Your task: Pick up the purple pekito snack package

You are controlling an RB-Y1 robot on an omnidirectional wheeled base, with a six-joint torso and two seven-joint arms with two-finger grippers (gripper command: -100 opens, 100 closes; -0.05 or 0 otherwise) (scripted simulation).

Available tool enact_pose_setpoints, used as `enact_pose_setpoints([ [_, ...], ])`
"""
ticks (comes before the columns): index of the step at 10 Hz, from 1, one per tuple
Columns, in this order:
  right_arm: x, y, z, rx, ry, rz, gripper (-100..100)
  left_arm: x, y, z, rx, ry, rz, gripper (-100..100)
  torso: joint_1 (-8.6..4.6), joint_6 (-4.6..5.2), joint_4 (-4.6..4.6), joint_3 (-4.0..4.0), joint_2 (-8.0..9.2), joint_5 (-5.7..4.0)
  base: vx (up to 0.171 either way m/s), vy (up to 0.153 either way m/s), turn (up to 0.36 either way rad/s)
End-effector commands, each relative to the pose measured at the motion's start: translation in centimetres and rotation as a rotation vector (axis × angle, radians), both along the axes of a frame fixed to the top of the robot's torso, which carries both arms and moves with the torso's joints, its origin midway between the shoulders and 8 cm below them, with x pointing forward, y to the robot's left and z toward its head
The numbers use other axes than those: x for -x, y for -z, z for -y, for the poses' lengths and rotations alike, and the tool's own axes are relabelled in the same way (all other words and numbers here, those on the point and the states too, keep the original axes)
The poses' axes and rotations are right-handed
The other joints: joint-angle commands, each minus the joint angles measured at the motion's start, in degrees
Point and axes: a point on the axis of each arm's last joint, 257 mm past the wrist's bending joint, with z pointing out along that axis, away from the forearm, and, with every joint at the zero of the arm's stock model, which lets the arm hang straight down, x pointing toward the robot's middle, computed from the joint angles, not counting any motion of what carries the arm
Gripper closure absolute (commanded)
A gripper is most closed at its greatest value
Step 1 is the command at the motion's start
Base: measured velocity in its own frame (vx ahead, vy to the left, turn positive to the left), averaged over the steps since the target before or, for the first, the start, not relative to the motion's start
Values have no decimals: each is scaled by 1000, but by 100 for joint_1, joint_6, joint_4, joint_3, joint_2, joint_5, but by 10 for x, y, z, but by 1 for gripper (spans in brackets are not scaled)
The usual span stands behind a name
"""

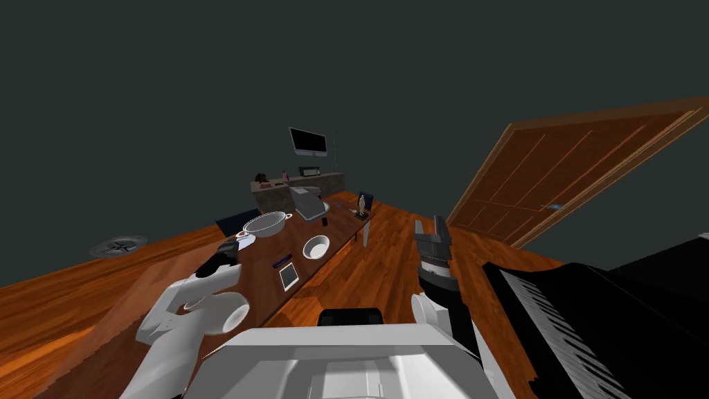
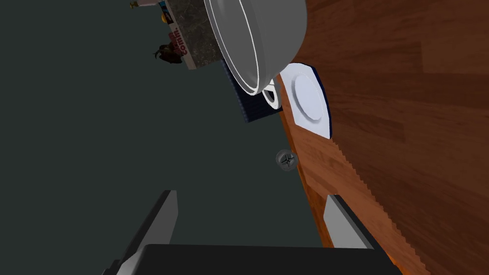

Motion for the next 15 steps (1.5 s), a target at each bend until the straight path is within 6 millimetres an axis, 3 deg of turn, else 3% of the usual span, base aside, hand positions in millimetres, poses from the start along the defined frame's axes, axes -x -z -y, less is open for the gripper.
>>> enact_pose_setpoints([
  [1, 0, 0, 0, 0, 0, 0, 0, 14, 10, -23, 42, -71, -25, -100, 0, 0, 0, 0, 0, 0, -5, 9, -274],
  [3, 0, 0, 0, 0, 0, 0, 0, 21, 21, -24, 70, -91, -57, -100, 3, -1, 0, 0, 0, 0, -4, 13, -44],
  [4, 0, 0, 0, 0, 0, 0, 0, 34, 28, -41, 109, -152, -67, -100, 1, -4, 0, 0, 1, 0, -4, 7, -268],
  [6, 0, 0, 0, 0, 0, 0, 0, 39, 39, -41, 132, -166, -94, -100, 4, -3, 0, 0, 0, 1, -4, 15, -49],
  [7, 0, 0, 0, 0, 0, 0, 0, 52, 49, -54, 180, -226, -106, -100, 2, -4, 0, 0, 0, 0, -1, 12, -245],
  [9, 0, 0, 0, 0, 0, 0, 0, 67, 65, -62, 245, -287, -132, -100, 5, -2, 0, -1, -1, 1, -7, 25, -177],
  [15, 0, 0, 0, 0, 0, 0, 0, 106, 114, -62, 429, -424, -212, -100, 5, 2, 0, 0, 0, 1, -8, 19, -128],
])
